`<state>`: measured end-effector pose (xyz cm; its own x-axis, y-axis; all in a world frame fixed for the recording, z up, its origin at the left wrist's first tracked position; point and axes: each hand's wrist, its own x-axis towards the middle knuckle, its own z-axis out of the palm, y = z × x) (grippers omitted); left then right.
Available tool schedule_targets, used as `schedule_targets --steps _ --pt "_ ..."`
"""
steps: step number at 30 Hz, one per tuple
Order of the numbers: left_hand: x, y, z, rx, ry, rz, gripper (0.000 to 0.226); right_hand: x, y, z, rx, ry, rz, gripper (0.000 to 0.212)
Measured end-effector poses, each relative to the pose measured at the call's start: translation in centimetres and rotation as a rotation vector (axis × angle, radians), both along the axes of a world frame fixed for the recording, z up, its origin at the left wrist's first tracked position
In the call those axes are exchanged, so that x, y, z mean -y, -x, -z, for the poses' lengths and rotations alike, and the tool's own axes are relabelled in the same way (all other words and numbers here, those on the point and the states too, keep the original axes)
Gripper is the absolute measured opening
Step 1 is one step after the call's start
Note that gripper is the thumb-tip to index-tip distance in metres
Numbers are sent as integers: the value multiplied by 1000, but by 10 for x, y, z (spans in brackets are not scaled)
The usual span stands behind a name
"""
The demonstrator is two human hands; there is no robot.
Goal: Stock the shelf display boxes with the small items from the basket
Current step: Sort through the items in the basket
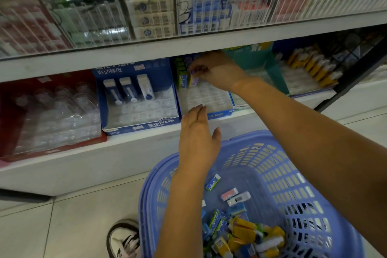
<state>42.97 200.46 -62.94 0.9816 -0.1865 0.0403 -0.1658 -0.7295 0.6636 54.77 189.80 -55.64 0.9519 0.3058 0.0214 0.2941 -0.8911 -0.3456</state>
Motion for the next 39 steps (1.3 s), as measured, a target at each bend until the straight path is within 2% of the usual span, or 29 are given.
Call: schedule_targets --steps 4,8,12,14,16,17,20,22,25,27,29,32,34,36,39 --pt "1 0 0 4 -13 -7 62 -7 -7 -6 -112 -36 24 33" --pt "0 1 -1 -10 3 -11 62 -6 -8 -8 -209 -164 113 32" --pt "-1 1 1 -8 3 -8 62 -1 -4 3 -274 -626 324 24" --pt "-1 0 2 -6 3 -4 62 -2 -5 8 -286 -729 426 22" --pt "-2 0 3 1 2 3 62 -2 -9 13 -327 -837 476 9" --pt "-2 -1 4 0 6 8 62 -3 -11 13 -352 -866 489 3" --pt "-3 -1 3 2 2 17 61 -4 -12 13 -440 -821 536 8" --pt "-3 5 1 30 114 -15 52 -5 -7 10 -402 -846 520 10" --pt "-2 22 1 183 393 -158 19 5 21 0 -334 -952 479 21" --pt "0 30 10 118 379 -141 32 19 53 1 -392 -878 374 24" --pt "2 36 29 -99 258 -43 43 37 92 19 -555 -733 274 26" --pt "3 44 76 -444 52 52 40 62 145 78 -843 -504 250 24" --pt "-2 56 112 -587 -171 99 31 72 165 131 -948 -276 261 22" --pt "-11 72 144 -715 -323 124 27 78 176 184 -915 -25 264 22" --pt "-22 92 180 -794 -457 166 37 81 188 236 -825 47 287 48"
